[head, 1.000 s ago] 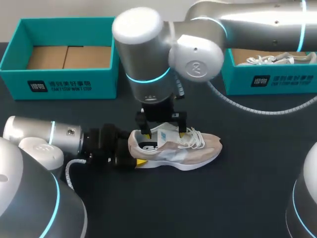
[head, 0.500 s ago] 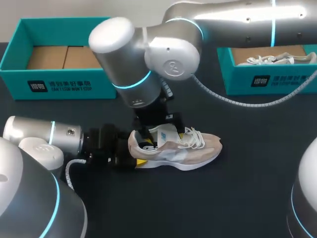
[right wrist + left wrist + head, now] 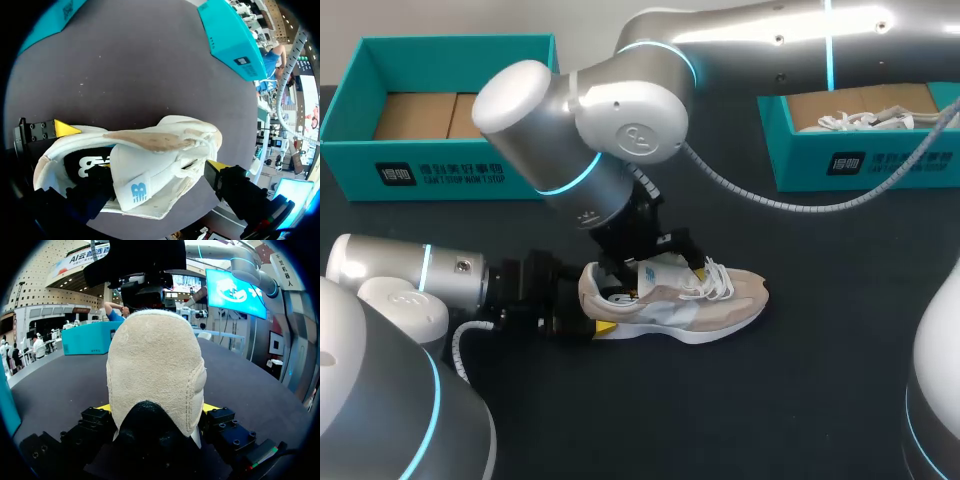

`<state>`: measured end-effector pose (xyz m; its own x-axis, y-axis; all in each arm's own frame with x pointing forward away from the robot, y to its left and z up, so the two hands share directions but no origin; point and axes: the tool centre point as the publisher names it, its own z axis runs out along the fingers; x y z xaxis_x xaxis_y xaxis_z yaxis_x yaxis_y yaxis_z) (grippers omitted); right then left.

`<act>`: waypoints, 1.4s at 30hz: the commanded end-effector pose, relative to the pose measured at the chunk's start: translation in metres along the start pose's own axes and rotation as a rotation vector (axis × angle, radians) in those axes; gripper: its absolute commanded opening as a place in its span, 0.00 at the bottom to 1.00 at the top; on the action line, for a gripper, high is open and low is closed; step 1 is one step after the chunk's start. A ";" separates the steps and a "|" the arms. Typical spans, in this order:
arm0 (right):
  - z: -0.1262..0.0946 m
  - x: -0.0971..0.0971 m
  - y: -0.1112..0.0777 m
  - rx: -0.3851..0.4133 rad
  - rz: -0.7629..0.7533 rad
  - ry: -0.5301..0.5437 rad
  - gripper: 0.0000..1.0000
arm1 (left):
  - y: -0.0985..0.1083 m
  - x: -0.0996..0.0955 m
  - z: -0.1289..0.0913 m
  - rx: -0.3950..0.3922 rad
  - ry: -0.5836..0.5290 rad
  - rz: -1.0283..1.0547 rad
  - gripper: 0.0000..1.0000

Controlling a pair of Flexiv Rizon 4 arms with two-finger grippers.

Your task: Take the shoe out of the shoebox, open the shoe tongue, remove and reinsert the insole, then place the shoe into the shoebox

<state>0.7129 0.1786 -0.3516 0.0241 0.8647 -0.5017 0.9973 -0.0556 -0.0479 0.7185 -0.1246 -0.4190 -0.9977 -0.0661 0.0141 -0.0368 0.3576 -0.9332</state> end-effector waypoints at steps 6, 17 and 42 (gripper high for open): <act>-0.016 -0.027 -0.002 -0.032 0.285 -0.096 1.00 | 0.004 0.000 0.000 -0.003 0.002 -0.001 0.00; -0.024 -0.040 -0.002 -0.041 0.314 -0.070 0.00 | 0.004 0.000 0.000 -0.003 0.002 -0.001 0.00; 0.004 -0.078 0.008 -0.018 0.307 0.041 0.00 | 0.004 0.000 0.000 -0.003 0.002 -0.001 0.00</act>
<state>0.7238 0.1183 -0.3151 0.1094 0.8484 -0.5180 0.9922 -0.1248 0.0051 0.7186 -0.1247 -0.4188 -0.9977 -0.0661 0.0143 -0.0371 0.3573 -0.9332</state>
